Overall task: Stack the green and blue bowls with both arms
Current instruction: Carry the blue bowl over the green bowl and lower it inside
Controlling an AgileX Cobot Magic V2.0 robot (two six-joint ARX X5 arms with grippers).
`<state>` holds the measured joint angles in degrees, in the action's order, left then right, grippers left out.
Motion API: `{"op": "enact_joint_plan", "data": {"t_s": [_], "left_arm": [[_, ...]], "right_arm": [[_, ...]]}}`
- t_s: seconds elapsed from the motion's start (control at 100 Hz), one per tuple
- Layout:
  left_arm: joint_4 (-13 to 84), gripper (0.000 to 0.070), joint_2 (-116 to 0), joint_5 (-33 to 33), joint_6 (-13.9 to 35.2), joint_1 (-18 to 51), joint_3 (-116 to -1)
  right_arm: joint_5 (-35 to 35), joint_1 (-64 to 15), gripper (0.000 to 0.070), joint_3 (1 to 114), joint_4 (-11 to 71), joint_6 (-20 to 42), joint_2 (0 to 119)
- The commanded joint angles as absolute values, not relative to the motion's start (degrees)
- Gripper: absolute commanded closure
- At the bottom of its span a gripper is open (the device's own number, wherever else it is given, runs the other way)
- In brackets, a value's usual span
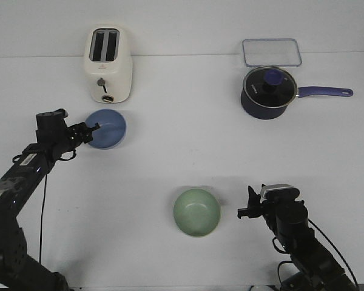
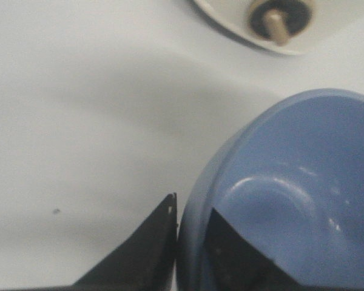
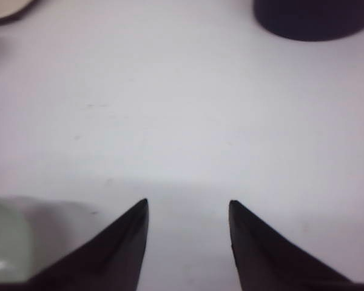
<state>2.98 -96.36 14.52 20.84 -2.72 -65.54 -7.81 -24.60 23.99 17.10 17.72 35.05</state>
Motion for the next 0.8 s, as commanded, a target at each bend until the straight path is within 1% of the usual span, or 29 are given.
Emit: {"op": "enact_joint_plan", "data": {"t_s": [0.0,0.07,0.14,0.24,0.28,0.36,0.42,0.62,0.79], "left_arm": [[3.88,0.0687,-93.82,18.87,19.53,-1.87,-66.74],[7.03,0.0687,-90.96,22.04,17.56,-0.49,-66.67],[10.26,0.0687,-87.83,22.81,16.27,1.87,-66.00],[9.28,0.0687,-82.28,22.96,16.08,7.33,-61.63],[8.32,0.0687,-80.03,23.35,16.40,10.13,-59.46],[5.93,0.0687,-76.20,24.34,19.14,16.40,-55.35],[5.02,0.0687,-74.48,24.32,20.21,21.21,-53.47],[2.90,0.0687,-75.05,22.06,20.60,34.46,-52.80],[2.81,0.0687,-78.46,21.47,19.88,40.18,-52.80]], "right_arm": [[-7.35,-24.25,0.0436,24.32,15.97,16.27,35.92],[-7.31,-23.90,0.0436,24.32,15.84,16.19,36.53],[-7.31,-23.92,0.0436,24.32,15.81,16.05,36.97],[-7.35,-23.92,0.0436,24.32,15.75,16.01,37.21],[-7.33,-23.92,0.0436,24.32,15.70,16.03,37.21],[-7.33,-23.92,0.0436,24.32,15.57,16.03,37.21],[-7.31,-23.92,0.0436,24.32,15.53,16.03,37.21],[-5.96,-23.92,0.0436,24.32,15.42,16.01,37.21],[-5.78,-23.92,0.0436,24.32,15.42,16.05,37.21]]}}
